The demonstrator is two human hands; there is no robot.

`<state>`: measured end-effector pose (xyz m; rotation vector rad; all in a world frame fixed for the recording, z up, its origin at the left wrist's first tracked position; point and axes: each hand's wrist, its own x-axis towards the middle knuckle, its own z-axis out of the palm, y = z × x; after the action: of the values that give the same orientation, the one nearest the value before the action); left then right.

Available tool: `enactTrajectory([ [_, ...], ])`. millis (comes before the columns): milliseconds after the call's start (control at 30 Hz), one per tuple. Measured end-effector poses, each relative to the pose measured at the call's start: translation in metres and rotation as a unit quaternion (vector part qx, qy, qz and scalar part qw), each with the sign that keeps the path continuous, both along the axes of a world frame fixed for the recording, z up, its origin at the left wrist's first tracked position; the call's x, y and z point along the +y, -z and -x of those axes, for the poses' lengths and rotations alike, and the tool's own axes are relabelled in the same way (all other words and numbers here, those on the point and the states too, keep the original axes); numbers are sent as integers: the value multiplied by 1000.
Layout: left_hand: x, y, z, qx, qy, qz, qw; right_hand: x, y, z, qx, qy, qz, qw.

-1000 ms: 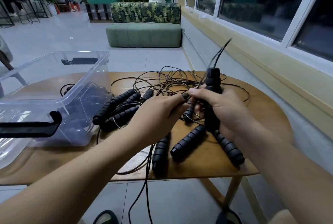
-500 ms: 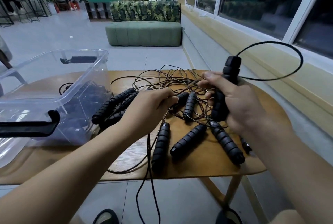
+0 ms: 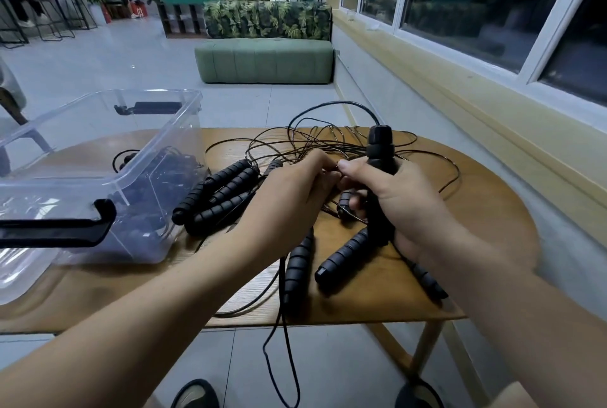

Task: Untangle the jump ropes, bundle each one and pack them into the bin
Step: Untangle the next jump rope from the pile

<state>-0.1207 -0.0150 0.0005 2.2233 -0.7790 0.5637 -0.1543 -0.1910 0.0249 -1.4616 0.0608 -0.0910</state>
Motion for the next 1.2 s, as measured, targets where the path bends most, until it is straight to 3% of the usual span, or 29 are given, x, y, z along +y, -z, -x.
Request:
enactTrajectory([
  [267, 5, 0, 2, 23, 13, -35, 999, -1, 5, -4, 63, -30, -67, 995],
  [633, 22, 12, -19, 75, -12, -36, 996, -45, -22, -16, -78, 153, -144, 975],
  [967, 7, 8, -9, 22, 23, -38, 999, -7, 3, -6, -20, 9, -8, 1000],
  [1200, 5, 12, -9, 16, 32, -58, 998, -5, 6, -7, -41, 9, 28, 999],
])
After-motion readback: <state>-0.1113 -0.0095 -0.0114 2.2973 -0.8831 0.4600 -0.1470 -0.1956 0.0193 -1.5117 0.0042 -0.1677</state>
